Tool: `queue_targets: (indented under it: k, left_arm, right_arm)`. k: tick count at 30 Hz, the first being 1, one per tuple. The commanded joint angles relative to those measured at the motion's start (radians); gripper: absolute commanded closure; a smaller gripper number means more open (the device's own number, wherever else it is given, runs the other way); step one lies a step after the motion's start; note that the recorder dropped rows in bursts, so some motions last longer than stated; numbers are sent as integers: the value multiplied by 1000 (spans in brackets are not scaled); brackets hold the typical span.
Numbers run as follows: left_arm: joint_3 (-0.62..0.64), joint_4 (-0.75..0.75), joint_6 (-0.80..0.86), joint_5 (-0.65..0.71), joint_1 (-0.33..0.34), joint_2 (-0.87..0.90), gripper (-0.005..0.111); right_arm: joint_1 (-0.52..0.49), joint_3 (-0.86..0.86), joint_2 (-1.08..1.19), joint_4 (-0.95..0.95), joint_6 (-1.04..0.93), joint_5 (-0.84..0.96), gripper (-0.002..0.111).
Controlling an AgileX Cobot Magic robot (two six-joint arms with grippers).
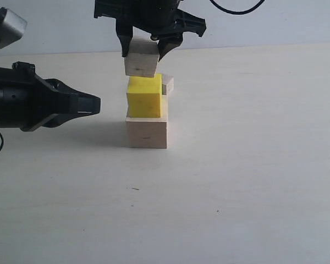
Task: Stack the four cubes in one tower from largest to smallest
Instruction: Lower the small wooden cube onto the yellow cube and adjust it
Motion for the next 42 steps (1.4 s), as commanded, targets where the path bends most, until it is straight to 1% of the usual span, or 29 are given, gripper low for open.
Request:
queue_targets:
  k: [1, 6, 9, 13, 16, 18, 21, 42]
  left_arm:
    - [3, -4, 4, 9, -7, -7, 107]
    - [3, -4, 6, 9, -7, -7, 107]
    - [3, -4, 8, 20, -7, -7, 107]
    - [3, -4, 8, 47, -7, -7, 107]
    - [3, -4, 8, 47, -7, -7, 107]
    - [3, -4, 8, 47, -7, -7, 107]
    - [3, -4, 8, 47, -7, -7, 107]
    - [3, -4, 8, 47, -7, -7, 107]
  right_arm:
    - [-1, -8, -27, -14, -23, -7, 108]
    - [5, 49, -75, -68, -41, -7, 108]
    - [5, 83, -97, -59, -41, -7, 108]
    - [5, 82, -93, -53, -33, -7, 108]
    - [5, 82, -73, -53, 12, -7, 108]
    - [5, 82, -49, -20, 12, -7, 108]
    - [5, 82, -30, -24, 12, -7, 108]
    - [5, 82, -26, -33, 47, -7, 108]
